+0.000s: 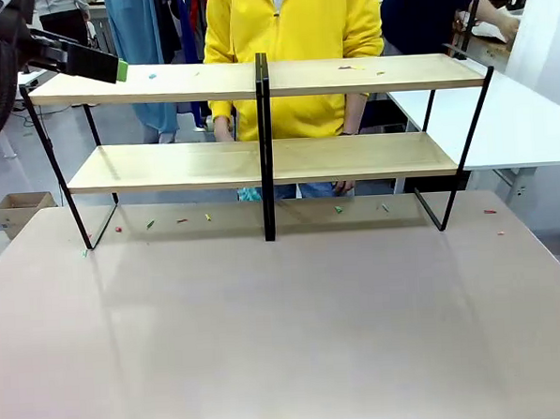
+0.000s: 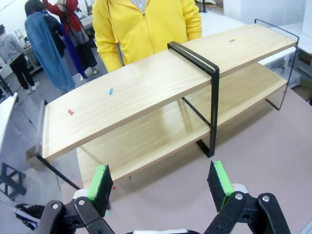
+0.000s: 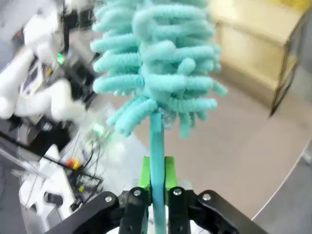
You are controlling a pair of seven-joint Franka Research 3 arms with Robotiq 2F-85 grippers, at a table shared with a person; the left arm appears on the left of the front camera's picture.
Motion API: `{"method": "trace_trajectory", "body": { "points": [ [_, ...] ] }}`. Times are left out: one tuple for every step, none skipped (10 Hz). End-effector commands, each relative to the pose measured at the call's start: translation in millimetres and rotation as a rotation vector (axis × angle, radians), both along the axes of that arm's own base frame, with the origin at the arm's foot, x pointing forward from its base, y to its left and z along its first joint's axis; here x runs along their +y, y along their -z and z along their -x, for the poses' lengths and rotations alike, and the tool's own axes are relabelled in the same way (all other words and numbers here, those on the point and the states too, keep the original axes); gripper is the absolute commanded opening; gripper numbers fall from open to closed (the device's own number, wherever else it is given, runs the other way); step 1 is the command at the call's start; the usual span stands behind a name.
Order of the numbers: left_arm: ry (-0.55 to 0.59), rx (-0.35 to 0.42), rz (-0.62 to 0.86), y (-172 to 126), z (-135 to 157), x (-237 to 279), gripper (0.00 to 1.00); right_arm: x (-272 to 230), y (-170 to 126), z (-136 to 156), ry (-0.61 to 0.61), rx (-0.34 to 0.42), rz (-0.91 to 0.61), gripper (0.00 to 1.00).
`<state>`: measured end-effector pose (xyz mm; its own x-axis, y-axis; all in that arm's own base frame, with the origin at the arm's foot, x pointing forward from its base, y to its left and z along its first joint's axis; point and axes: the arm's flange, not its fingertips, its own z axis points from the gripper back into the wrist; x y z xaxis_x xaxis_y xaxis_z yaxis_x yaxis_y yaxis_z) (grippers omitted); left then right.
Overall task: Clean the shelves.
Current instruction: Clean a randomly selected level of the Shelf with the Duster.
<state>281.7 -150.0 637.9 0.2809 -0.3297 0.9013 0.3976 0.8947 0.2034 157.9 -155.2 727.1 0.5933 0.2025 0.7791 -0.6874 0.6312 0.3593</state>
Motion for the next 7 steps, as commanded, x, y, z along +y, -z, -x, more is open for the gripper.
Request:
{"method": "trace_trajectory", "body": {
  "points": [
    [-0.005,-0.002,-0.001,0.9,0.2,0.9,1.00,5.9,-18.6,-14.6,0.110,-0.102,0.004,0.12],
    [-0.005,-0.002,-0.001,0.9,0.2,0.9,1.00,28.8,-12.1,-38.1,0.208,-0.004,0.102,0.12],
    [-0.005,-0.002,-0.001,0.9,0.2,0.9,1.00,-8.4,-15.9,3.4,0.065,-0.068,-0.011,0.12],
    [-0.005,-0.002,-0.001,0.9,0.2,0.9,1.00,-8.4,-15.9,3.4,0.065,-0.068,-0.011,0.12],
    [-0.005,-0.002,-0.001,0.9,0.2,0.9,1.00,-8.4,-15.9,3.4,0.065,-0.068,-0.011,0.12],
    [-0.005,-0.002,-0.001,0.9,0.2,0.9,1.00,-8.4,-15.9,3.4,0.065,-0.068,-0.011,0.12],
    [-0.005,-0.002,-0.001,0.9,0.2,0.9,1.00,-8.4,-15.9,3.4,0.065,-0.068,-0.011,0.12]
  ]
}}
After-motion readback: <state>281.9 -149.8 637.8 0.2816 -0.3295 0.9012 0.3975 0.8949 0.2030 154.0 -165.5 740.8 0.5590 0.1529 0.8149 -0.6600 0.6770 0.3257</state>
